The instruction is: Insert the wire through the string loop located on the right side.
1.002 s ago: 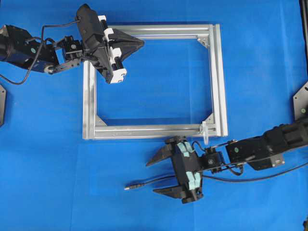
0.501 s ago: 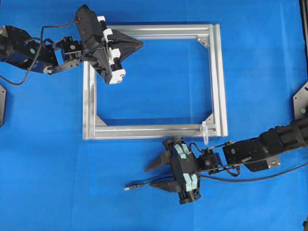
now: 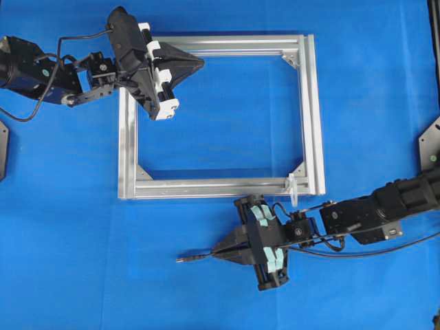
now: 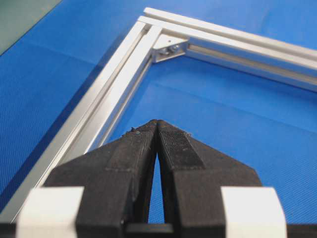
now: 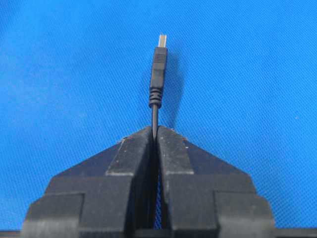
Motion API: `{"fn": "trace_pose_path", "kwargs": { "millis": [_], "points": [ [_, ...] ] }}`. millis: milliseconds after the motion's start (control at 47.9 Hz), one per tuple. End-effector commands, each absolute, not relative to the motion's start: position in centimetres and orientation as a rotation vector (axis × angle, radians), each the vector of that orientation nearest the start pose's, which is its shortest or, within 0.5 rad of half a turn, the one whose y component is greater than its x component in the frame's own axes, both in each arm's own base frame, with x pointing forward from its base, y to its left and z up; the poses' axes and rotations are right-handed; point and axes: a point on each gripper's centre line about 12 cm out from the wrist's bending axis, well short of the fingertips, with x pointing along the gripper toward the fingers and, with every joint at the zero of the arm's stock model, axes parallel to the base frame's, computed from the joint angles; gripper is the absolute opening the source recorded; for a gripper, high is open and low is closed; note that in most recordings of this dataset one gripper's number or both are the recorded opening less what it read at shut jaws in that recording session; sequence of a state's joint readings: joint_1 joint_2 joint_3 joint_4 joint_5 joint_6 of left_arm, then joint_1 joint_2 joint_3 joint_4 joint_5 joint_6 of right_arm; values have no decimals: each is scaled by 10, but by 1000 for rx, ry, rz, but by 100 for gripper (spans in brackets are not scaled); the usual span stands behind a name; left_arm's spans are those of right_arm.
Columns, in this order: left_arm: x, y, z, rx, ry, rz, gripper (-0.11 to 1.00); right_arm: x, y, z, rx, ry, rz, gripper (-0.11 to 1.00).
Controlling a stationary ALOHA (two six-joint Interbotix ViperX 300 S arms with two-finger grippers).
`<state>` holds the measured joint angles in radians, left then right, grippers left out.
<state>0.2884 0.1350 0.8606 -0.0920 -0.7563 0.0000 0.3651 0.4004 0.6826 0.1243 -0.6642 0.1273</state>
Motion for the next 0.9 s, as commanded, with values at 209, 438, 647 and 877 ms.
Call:
{"fn": "trace_pose_path", "kwargs": {
  "millis": [209, 438, 647, 877],
  "points": [
    [361, 116, 150, -88, 188, 358, 0, 399, 142, 129, 149, 403, 249, -3],
    [360, 116, 150, -89, 189, 359, 0, 395, 140, 154, 125, 397, 262, -3],
    [360, 116, 150, -89, 189, 359, 0, 395, 140, 153, 123, 398, 262, -3],
    [360, 116, 150, -89, 189, 359, 0, 394, 140, 153, 123, 403, 262, -3]
  ]
}}
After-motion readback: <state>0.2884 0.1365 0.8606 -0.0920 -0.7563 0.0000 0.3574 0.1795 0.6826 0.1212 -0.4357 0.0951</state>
